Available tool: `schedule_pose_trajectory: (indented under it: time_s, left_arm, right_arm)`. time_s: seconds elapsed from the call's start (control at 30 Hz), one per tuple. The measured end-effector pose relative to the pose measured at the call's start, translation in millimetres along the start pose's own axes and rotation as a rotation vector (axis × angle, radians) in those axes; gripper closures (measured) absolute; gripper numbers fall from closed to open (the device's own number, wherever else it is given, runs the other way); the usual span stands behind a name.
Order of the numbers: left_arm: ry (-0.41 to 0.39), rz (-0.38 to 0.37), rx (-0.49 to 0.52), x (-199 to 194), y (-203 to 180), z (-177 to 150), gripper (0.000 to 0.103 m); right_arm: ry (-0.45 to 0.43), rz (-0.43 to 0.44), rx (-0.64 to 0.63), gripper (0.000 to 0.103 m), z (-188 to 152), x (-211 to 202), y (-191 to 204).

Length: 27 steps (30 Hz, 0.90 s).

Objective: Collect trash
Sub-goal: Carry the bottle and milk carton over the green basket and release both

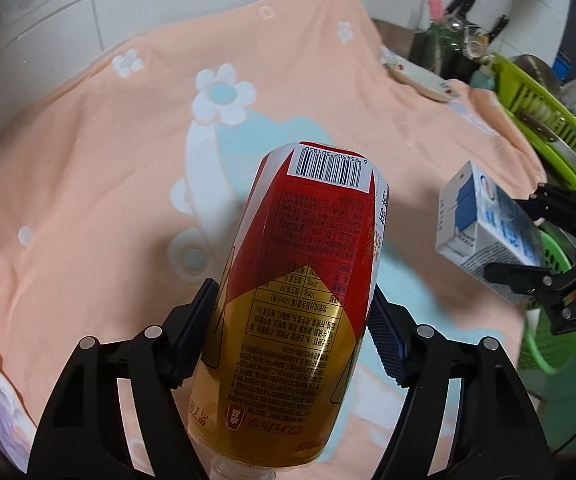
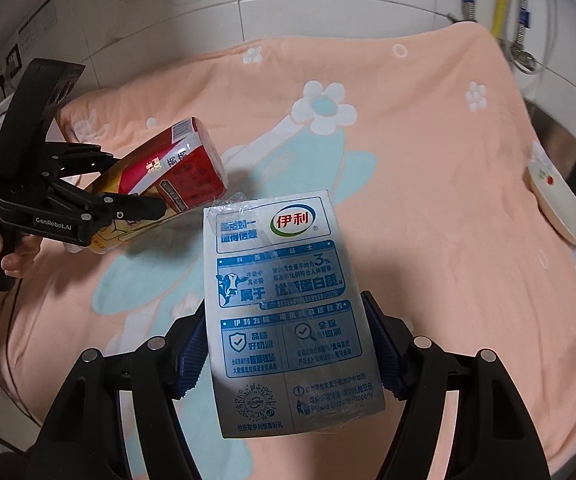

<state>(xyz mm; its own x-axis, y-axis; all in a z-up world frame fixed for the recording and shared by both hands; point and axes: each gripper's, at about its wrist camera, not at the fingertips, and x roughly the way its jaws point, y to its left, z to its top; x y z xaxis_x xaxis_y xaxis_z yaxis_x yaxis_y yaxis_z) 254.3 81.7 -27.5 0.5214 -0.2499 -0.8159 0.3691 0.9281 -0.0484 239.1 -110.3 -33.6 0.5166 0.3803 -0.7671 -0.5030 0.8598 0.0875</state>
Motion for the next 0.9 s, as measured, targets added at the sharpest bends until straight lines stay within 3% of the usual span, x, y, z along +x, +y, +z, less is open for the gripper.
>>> schedule_pose_trajectory:
  time_s: [0.4, 0.9]
  left_arm:
    - [-0.046, -0.121, 0.056, -27.9, -73.2, -10.7, 0.033]
    - [-0.058, -0.264, 0.158, -35.4, -178.8, -18.4, 0.033]
  right_arm:
    - [-0.035, -0.092, 0.065, 0.036, -56.6, -51.6, 1.1]
    - [-0.057, -0.315, 0.205, 0.036, -164.2, -131.0, -34.3]
